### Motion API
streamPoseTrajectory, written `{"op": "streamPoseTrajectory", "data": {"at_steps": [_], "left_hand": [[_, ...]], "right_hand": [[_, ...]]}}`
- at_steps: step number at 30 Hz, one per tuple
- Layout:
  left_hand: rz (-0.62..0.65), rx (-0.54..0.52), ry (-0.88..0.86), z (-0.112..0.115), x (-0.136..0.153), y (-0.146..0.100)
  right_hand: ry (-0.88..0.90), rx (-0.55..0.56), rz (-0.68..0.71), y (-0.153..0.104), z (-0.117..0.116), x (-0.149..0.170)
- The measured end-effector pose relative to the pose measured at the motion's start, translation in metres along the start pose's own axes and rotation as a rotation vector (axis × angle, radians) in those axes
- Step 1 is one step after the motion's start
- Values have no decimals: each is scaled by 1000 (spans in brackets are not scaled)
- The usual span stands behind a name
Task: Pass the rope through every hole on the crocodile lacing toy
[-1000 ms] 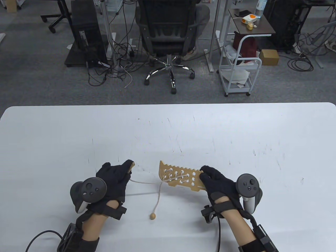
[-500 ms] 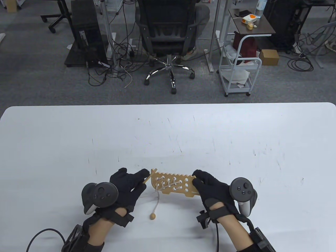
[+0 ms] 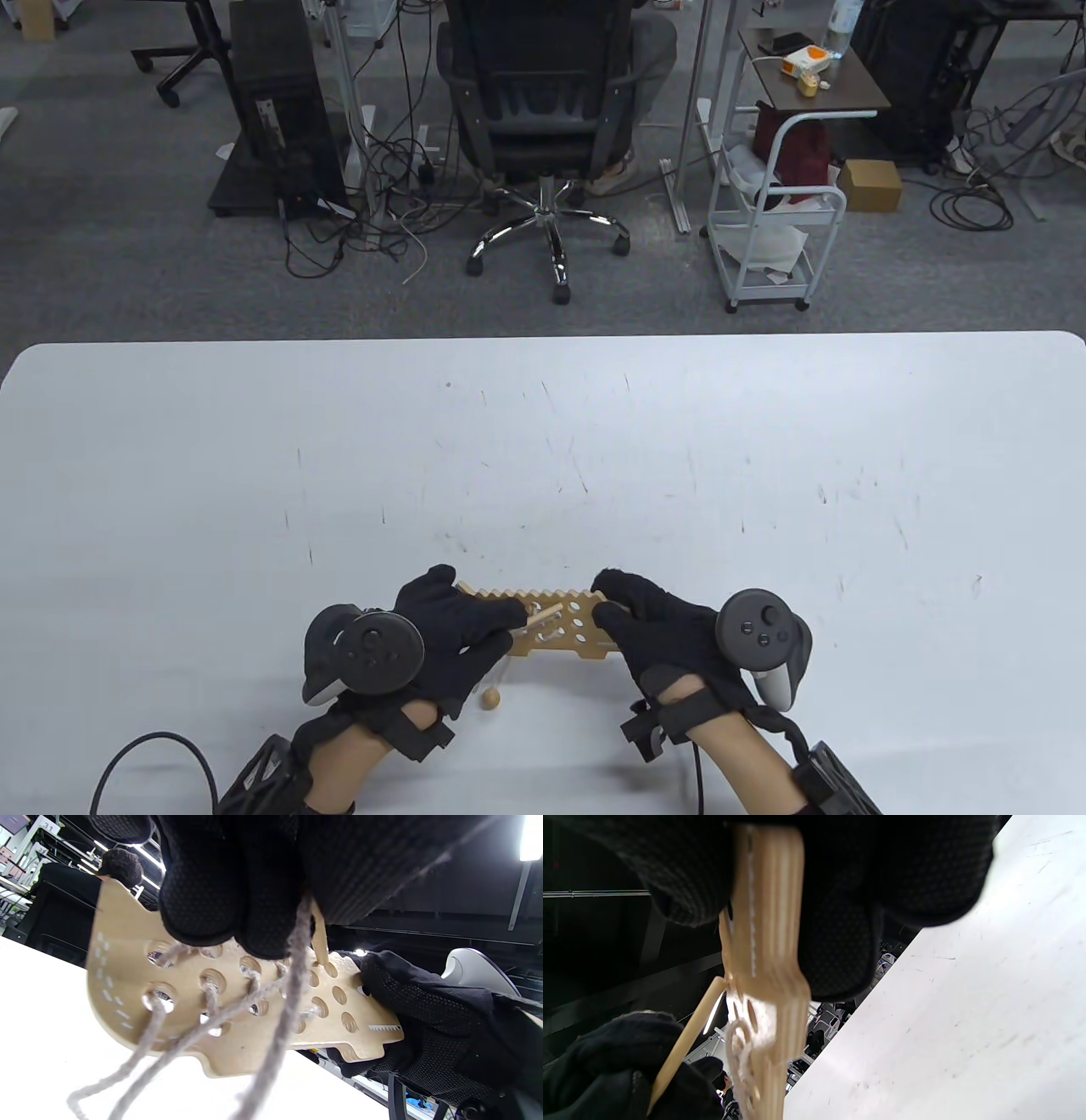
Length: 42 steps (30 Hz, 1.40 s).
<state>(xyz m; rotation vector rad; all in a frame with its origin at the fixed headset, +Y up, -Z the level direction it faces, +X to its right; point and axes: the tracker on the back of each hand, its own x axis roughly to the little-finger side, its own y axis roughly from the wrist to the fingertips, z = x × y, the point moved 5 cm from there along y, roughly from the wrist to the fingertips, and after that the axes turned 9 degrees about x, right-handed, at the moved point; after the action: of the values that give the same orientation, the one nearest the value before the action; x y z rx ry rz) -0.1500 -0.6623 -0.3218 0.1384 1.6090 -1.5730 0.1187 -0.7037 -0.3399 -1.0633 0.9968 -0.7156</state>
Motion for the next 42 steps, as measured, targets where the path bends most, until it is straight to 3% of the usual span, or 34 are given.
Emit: {"op": "streamPoseTrajectory", "data": {"at_steps": [20, 31, 42], "left_hand": [[51, -71, -125, -3, -14, -3], [-6, -76, 50, 10, -16, -2], [-39, -62, 66, 15, -13, 0]], "right_hand": [[-62, -12, 32, -6, -8, -8], [-72, -67, 80, -14, -24, -20], [-34, -104, 108, -21, -34, -29]]}}
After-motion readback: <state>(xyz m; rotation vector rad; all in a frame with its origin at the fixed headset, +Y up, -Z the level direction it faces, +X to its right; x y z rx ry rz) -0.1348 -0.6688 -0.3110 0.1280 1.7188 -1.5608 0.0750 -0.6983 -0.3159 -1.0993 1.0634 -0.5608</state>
